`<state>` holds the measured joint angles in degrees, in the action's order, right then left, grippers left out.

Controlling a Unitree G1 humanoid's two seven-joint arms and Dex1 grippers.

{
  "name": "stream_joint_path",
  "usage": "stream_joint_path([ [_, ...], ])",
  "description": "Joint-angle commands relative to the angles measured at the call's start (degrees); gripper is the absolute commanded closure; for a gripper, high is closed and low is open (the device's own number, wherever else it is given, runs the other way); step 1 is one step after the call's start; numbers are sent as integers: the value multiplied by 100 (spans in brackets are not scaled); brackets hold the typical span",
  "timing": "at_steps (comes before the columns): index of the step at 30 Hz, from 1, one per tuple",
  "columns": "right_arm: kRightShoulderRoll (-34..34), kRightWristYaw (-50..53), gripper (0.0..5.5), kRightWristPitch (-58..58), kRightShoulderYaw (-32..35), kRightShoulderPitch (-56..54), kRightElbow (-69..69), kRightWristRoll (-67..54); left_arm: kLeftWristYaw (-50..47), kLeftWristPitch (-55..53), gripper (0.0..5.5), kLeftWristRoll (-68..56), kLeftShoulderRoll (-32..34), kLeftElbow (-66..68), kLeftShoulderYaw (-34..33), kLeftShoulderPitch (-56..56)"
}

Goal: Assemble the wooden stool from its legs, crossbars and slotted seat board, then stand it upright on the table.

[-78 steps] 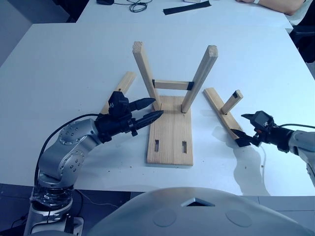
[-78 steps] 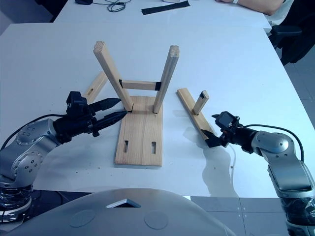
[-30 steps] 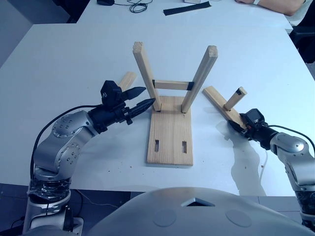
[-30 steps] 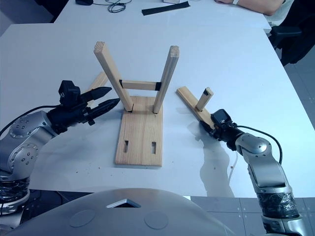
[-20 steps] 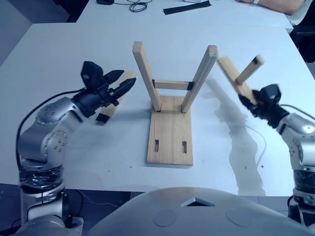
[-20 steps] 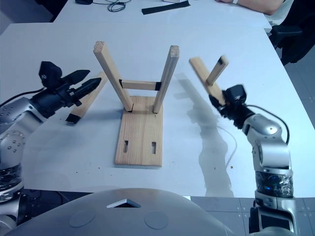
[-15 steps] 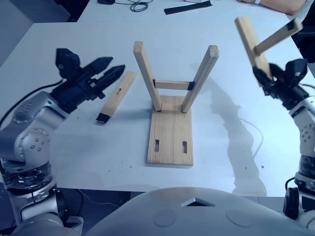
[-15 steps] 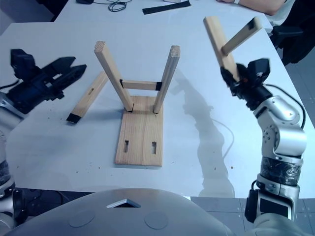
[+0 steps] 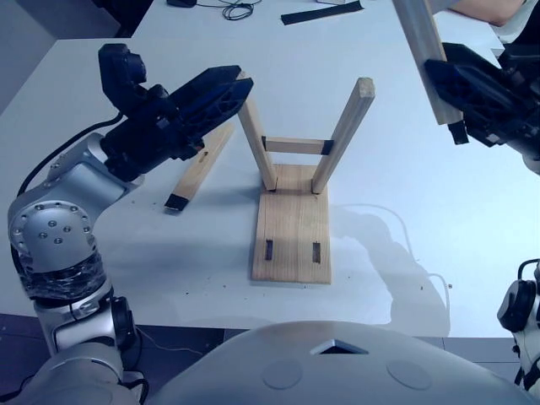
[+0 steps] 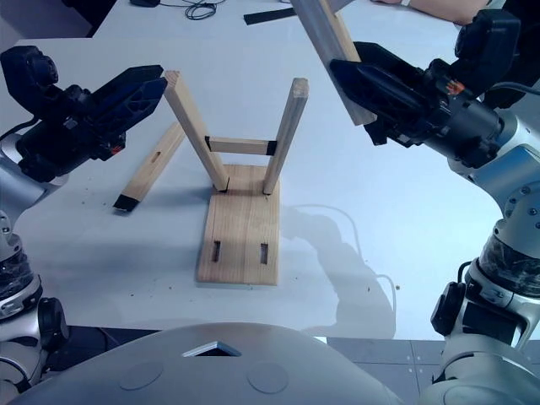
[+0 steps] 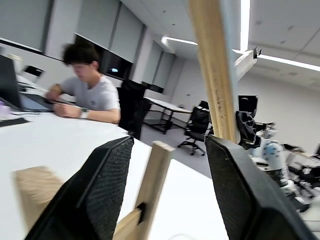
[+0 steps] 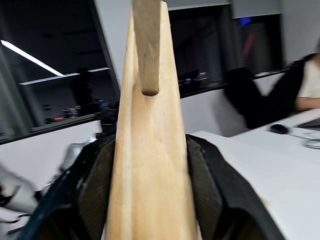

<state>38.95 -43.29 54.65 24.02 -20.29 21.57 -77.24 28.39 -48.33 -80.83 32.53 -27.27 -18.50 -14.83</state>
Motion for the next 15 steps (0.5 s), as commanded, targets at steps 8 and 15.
stream_joint_path([
  [8,-27,-308,343,142,-878,170,315,-280,-157,-44,212,-1136,-130,-321,787,-467],
  [15,-46,-581,343,180,-1273,56,420,-269,-189,7,212,-1131,-245,-380,1201,-657],
])
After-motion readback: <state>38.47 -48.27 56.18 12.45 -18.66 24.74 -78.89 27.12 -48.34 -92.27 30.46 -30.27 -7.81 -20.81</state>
